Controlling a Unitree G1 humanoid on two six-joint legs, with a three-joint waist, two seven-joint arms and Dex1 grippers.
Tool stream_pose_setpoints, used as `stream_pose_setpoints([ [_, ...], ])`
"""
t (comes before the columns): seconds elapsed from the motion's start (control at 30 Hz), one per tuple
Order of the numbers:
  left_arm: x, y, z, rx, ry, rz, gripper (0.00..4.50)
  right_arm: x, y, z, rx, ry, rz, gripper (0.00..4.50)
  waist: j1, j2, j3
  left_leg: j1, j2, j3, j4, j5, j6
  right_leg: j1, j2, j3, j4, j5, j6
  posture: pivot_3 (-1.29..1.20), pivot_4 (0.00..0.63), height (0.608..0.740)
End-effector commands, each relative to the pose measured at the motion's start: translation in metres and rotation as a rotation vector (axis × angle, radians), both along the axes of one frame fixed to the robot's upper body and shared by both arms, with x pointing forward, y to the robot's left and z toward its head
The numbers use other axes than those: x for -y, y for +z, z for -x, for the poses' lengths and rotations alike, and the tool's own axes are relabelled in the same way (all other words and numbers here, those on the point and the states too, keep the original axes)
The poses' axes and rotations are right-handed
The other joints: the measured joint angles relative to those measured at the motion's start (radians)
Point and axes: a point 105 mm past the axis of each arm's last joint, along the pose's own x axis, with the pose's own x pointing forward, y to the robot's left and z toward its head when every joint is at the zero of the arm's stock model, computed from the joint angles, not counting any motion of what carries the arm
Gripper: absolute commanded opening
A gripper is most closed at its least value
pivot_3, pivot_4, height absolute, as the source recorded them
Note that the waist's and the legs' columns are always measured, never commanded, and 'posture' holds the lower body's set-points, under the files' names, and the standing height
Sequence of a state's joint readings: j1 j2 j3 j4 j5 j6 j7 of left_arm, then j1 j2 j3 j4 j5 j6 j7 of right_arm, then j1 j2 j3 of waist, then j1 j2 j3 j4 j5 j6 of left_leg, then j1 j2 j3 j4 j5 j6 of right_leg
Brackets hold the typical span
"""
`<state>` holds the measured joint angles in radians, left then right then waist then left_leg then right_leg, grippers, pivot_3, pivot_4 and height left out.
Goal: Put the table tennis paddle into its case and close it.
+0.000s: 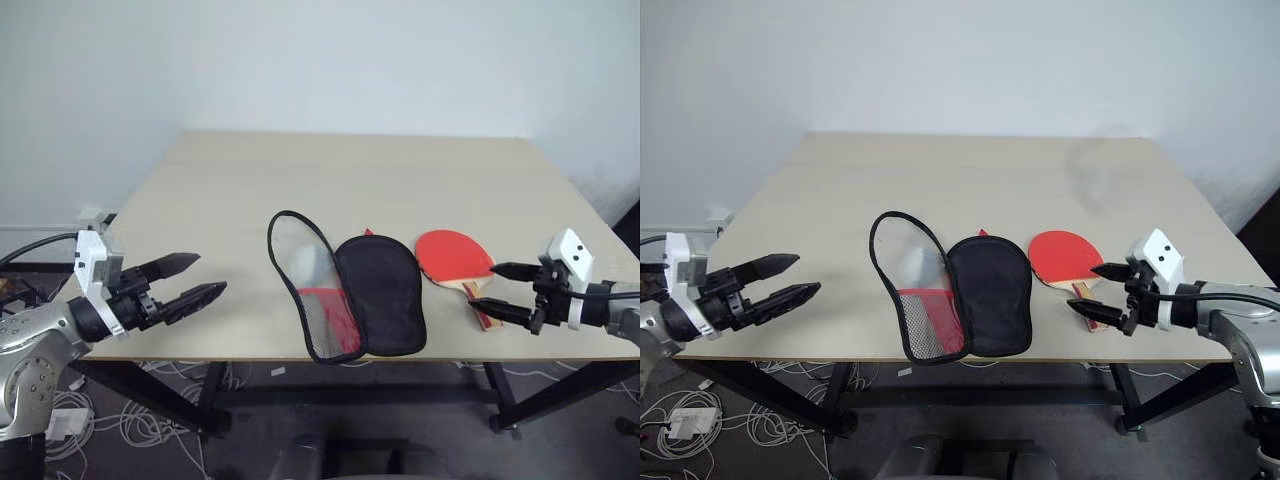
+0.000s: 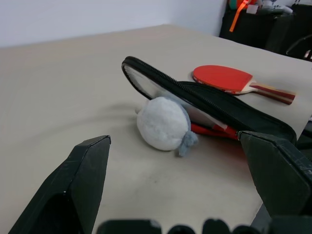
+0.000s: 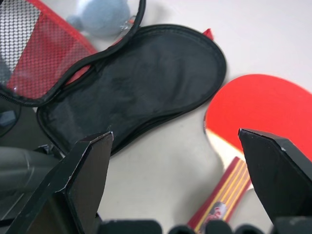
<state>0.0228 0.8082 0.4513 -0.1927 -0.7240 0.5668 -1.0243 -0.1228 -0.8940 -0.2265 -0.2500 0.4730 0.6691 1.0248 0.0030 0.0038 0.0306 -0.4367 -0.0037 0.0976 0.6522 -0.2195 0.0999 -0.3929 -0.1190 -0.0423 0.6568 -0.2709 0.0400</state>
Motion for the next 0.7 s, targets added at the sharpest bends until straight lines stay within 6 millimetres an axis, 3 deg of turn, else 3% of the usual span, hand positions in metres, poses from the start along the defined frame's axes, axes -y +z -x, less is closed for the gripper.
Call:
stream_pose_setpoints([
  [0.03, 0.009, 0.005, 0.000, 0.035, -0.033, 0.004, 4.50, 0.001, 0.020, -0.002, 0.086, 0.004, 0.015, 4.46, 0.000, 0.000, 0.000, 0.000, 0.000, 0.000, 0.000, 0.000, 0.000, 0.000, 0.000, 0.000, 0.000, 0.000, 0.000, 0.00, 0.000, 0.707],
  [0.43, 0.016, 0.002, 0.003, 0.012, -0.057, 0.018, 4.50, 0.004, 0.010, -0.008, 0.042, -0.102, 0.027, 4.46, 0.000, 0.000, 0.000, 0.000, 0.000, 0.000, 0.000, 0.000, 0.000, 0.000, -0.001, 0.001, 0.000, 0.000, 0.000, 0.00, 0.000, 0.707],
  [0.7, 0.021, -0.001, -0.002, 0.016, -0.064, 0.026, 4.50, -0.005, 0.002, -0.012, -0.021, -0.196, 0.019, 4.46, 0.000, 0.000, 0.000, 0.000, 0.000, 0.000, -0.001, 0.000, 0.000, 0.000, -0.001, 0.002, 0.000, 0.000, 0.000, 0.00, 0.000, 0.707],
])
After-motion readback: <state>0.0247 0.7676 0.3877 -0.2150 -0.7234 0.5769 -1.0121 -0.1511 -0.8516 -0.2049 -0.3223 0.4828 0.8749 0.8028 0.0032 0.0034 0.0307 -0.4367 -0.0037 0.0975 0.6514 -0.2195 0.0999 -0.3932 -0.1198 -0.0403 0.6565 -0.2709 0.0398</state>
